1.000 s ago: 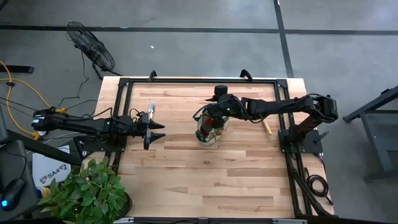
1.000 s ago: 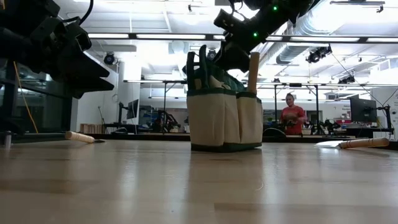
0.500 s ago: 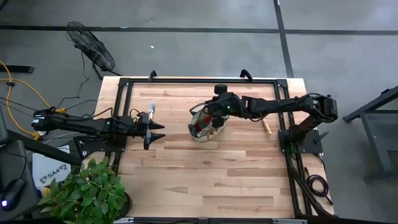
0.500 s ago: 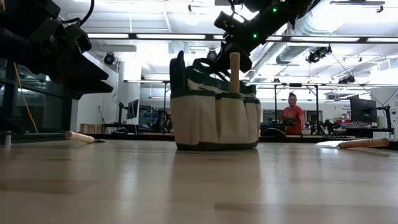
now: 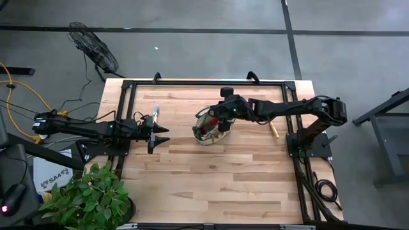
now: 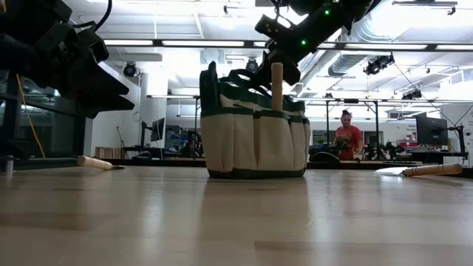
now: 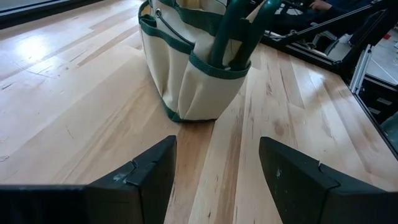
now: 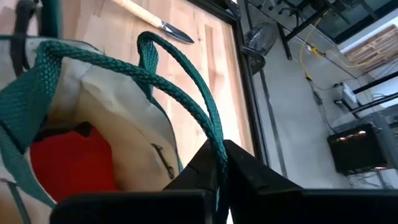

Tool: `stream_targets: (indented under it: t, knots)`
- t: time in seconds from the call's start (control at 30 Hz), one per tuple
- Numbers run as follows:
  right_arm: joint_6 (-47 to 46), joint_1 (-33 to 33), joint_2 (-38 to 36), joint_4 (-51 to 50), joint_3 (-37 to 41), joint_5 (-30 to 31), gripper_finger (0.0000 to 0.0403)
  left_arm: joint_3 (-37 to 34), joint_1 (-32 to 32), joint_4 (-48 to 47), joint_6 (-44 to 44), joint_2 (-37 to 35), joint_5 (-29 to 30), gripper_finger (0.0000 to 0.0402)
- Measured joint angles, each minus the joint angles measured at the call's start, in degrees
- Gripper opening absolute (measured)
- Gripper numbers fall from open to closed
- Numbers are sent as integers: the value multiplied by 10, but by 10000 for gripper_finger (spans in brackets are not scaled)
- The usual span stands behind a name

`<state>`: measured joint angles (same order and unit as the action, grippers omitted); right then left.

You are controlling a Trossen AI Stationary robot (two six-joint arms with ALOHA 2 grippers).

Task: Pick & Place Garden tools in Gardening bag
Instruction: Adjust the light brown gardening bag

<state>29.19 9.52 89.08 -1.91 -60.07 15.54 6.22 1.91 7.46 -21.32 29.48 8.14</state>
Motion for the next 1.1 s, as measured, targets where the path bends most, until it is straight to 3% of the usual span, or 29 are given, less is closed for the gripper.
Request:
stream_targets:
  t: [0.27, 0.43, 0.97, 1.1]
  knots:
    - [-9, 0, -2, 34, 0, -80, 5, 0, 0, 0, 0, 0, 0, 226]
    - [-5, 0, -17, 59, 0, -182, 5, 0, 0, 0, 0, 0, 0, 226]
    - [6, 0, -36, 61, 1, -427, 4, 0, 0, 11, -4, 0, 0, 226]
    - [11, 4, -35, 67, 1, -528, 4, 0, 0, 26, -1, 0, 0, 226]
